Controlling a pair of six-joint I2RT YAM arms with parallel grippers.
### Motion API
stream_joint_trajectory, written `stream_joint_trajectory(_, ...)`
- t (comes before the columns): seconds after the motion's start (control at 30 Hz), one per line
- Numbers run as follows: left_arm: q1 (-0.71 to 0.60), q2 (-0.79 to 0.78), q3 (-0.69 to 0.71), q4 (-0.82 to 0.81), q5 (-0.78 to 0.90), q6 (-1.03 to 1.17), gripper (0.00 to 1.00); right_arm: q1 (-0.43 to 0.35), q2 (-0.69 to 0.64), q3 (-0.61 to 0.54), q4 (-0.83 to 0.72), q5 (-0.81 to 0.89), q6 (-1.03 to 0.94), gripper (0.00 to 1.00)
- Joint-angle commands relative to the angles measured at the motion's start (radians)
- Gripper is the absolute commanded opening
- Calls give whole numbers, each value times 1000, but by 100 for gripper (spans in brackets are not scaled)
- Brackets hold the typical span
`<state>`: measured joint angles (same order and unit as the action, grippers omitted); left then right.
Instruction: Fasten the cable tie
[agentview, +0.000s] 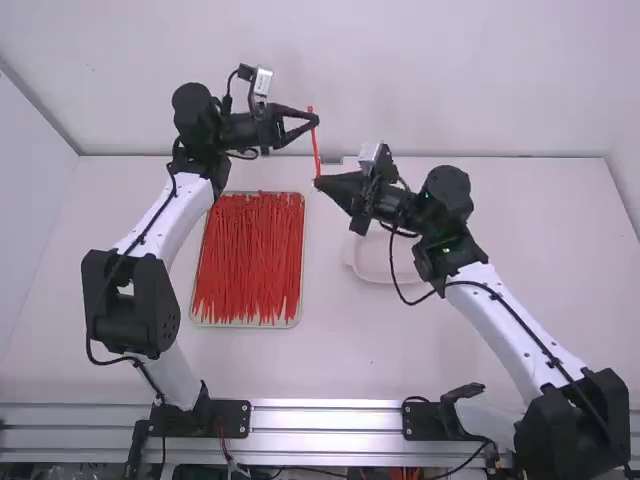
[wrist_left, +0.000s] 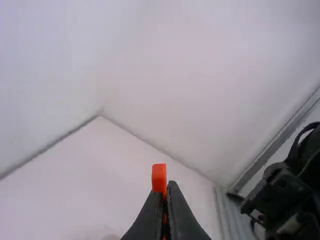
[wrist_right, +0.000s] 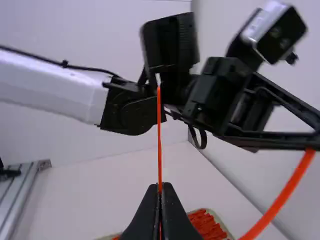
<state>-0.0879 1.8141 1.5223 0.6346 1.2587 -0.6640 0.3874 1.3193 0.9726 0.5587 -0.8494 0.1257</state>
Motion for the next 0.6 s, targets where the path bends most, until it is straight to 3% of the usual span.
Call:
stream_joint_trajectory(0.0, 3, -1, -7, 11, 8, 192, 2, 12, 3, -10, 19, 40, 172, 0)
stream_joint_trajectory(0.13, 2, -1, -7, 10, 8, 346, 2, 12, 3, -10, 67, 44, 334, 0)
stream_joint_trajectory(0.3, 2, -1, -7, 20, 9, 384, 2, 21, 3, -10, 93, 42, 485, 0)
stream_joint_trajectory(0.57, -12, -1, -7, 56, 93, 380, 2, 52, 3, -10, 62, 36, 392, 0)
